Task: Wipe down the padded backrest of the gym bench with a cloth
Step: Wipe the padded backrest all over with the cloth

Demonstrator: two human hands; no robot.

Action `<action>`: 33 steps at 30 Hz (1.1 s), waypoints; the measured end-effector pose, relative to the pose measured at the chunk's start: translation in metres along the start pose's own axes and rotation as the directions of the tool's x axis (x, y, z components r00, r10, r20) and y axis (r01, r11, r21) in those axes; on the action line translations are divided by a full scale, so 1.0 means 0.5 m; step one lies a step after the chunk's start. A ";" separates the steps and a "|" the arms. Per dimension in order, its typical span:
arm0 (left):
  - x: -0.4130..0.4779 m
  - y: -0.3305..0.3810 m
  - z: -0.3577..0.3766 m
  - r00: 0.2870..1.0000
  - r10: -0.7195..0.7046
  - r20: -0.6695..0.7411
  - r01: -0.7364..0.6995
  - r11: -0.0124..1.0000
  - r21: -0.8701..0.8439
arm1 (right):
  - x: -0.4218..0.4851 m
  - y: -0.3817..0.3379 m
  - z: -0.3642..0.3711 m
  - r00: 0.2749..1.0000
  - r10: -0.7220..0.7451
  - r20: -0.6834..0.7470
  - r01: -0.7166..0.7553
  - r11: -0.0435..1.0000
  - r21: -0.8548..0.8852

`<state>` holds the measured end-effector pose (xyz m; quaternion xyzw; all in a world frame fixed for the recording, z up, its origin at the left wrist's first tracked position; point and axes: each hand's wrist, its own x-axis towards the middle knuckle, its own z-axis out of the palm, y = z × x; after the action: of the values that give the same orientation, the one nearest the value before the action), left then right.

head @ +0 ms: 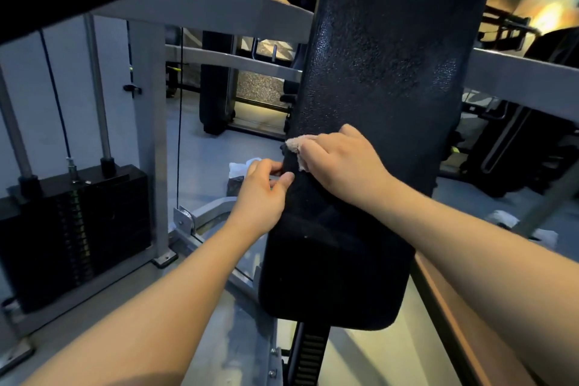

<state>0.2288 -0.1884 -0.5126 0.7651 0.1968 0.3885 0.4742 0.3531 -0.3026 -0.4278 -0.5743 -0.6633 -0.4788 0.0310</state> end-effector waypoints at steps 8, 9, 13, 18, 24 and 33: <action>-0.005 0.015 -0.001 0.999 0.028 0.036 -0.030 0.998 0.049 | 0.045 0.109 -0.060 0.811 0.496 -0.311 -0.565 0.801 -0.195; -0.005 0.014 0.001 0.999 0.027 0.033 -0.028 0.998 0.047 | 0.040 0.067 -0.048 0.826 0.497 -0.266 -0.544 0.826 -0.145; -0.004 0.009 0.005 0.999 0.038 0.010 -0.038 0.998 0.059 | -0.040 -0.052 -0.008 0.981 0.190 -0.020 -0.191 0.981 -0.024; -0.003 0.014 0.002 0.998 0.052 0.025 -0.054 0.993 0.105 | -0.024 0.092 -0.048 0.978 0.141 -0.153 -0.178 0.949 -0.260; -0.009 0.017 0.008 0.999 0.040 0.004 -0.040 0.996 0.078 | 0.003 0.062 -0.035 0.778 0.539 -0.321 -0.605 0.781 -0.155; -0.014 0.018 0.018 0.998 0.042 -0.047 -0.037 0.995 0.093 | -0.052 0.111 -0.048 0.968 0.213 -0.133 -0.240 0.941 -0.237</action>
<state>0.2311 -0.2023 -0.5097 0.7803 0.2110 0.4070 0.4255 0.3938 -0.3442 -0.3970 -0.6200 -0.5241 -0.5820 0.0480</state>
